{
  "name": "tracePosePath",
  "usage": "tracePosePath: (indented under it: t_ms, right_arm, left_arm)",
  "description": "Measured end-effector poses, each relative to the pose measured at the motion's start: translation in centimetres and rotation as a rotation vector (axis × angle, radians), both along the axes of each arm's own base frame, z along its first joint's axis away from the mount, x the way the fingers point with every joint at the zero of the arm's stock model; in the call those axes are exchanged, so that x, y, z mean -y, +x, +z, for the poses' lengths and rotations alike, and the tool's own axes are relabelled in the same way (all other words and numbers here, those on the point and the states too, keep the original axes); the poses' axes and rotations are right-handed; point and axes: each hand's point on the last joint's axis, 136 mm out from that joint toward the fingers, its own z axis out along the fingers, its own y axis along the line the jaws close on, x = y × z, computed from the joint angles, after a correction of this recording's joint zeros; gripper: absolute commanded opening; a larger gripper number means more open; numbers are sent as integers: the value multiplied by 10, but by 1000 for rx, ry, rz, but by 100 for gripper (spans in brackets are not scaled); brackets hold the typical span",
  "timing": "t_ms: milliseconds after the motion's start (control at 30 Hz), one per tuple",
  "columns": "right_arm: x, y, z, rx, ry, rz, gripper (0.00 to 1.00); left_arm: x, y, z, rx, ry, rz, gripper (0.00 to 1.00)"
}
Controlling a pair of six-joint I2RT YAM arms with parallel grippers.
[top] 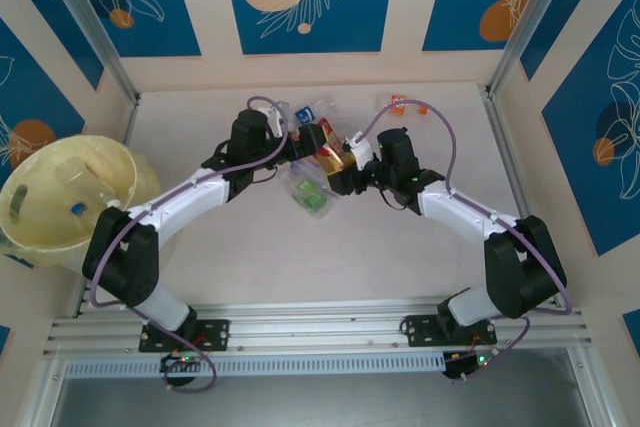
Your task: Put the plastic bottles in the bin
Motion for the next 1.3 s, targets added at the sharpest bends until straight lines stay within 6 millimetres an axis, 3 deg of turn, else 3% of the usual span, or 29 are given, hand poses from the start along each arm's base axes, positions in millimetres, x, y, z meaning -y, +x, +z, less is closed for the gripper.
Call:
tracePosePath:
  t_ms: [100,333,533,800,1033,1167,1300]
  right_arm:
    - [-8,-6,3,-7,22,26,54]
    - [-11,-9,1,-48,46,26,57]
    - [-11,-8,-2,-52,37,23,60]
    - [-13,-10,1,-57,36,39,85]
    - [-10,-18,17,-32,58,72,99]
    - [1,-25,36,10,78,81,99]
    - [24,-33,74,124,138,49,99]
  left_arm:
    - [8,5,-4,-8,-34,-15,97]
    - [15,6,3,19,-70,-28,68]
    - [14,6,1,12,-62,-20,54]
    - [14,5,-1,16,-51,-27,49]
    - [13,5,-4,17,-28,-31,47]
    - [12,3,5,42,-5,-40,46]
    - [-4,1,20,94,66,-6,45]
